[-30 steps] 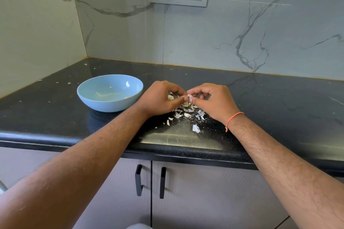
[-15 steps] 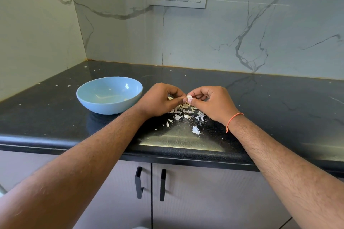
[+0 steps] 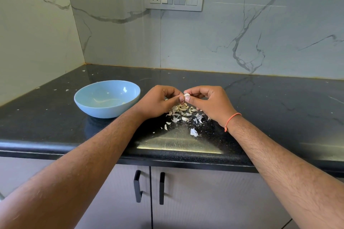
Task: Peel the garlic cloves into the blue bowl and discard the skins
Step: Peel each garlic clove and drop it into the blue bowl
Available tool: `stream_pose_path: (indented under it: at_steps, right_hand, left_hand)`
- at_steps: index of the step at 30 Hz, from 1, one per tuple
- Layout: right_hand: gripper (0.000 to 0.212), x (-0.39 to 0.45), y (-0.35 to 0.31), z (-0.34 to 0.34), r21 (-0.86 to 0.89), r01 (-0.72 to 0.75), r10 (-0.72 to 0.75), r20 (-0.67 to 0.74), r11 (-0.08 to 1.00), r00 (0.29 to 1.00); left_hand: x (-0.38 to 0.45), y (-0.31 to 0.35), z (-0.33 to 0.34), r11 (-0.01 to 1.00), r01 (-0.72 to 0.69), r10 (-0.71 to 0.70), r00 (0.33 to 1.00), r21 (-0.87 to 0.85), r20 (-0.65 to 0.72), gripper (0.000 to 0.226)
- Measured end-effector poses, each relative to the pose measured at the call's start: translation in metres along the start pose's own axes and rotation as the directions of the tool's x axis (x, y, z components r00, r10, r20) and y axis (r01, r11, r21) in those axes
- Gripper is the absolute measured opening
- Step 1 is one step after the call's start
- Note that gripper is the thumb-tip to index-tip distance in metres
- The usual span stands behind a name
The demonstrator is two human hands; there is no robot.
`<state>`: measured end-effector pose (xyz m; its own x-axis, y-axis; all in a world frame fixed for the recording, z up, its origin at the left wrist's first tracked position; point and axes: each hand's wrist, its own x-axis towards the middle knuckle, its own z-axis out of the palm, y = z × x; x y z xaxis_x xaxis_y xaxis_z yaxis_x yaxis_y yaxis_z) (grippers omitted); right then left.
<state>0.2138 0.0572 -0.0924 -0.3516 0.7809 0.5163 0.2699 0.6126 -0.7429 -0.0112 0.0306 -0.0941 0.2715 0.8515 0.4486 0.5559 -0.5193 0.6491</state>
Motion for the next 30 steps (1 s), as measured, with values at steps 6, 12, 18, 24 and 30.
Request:
stream_pose_path:
  at_steps: [6, 12, 18, 24, 30]
  right_hand:
    - [0.022, 0.002, 0.002, 0.000, 0.081, 0.013, -0.015, 0.030, 0.997, 0.999]
    - [0.021, 0.003, -0.001, -0.003, 0.064, -0.047, 0.050, -0.039, 0.997, 0.998]
    - [0.021, -0.002, -0.005, 0.000, -0.072, 0.017, -0.019, -0.029, 0.997, 0.999]
    - [0.026, -0.003, -0.008, 0.001, -0.239, 0.155, -0.155, 0.020, 0.958, 0.988]
    - [0.043, -0.002, -0.009, 0.001, -0.346, 0.204, -0.206, 0.031, 0.916, 0.978]
  left_hand:
    - [0.000, 0.002, 0.002, 1.000, 0.004, -0.003, 1.000, -0.011, 0.024, 0.013]
    - [-0.001, 0.004, 0.003, 1.000, 0.008, -0.006, 0.995, 0.016, -0.104, 0.012]
    - [-0.003, 0.007, 0.003, 0.999, 0.007, -0.008, 1.000, -0.046, -0.027, 0.013]
    - [-0.001, 0.004, 0.002, 0.995, 0.029, -0.029, 1.000, -0.096, -0.001, 0.020]
    - [-0.001, 0.001, -0.001, 0.981, 0.040, -0.040, 0.999, -0.192, 0.000, 0.020]
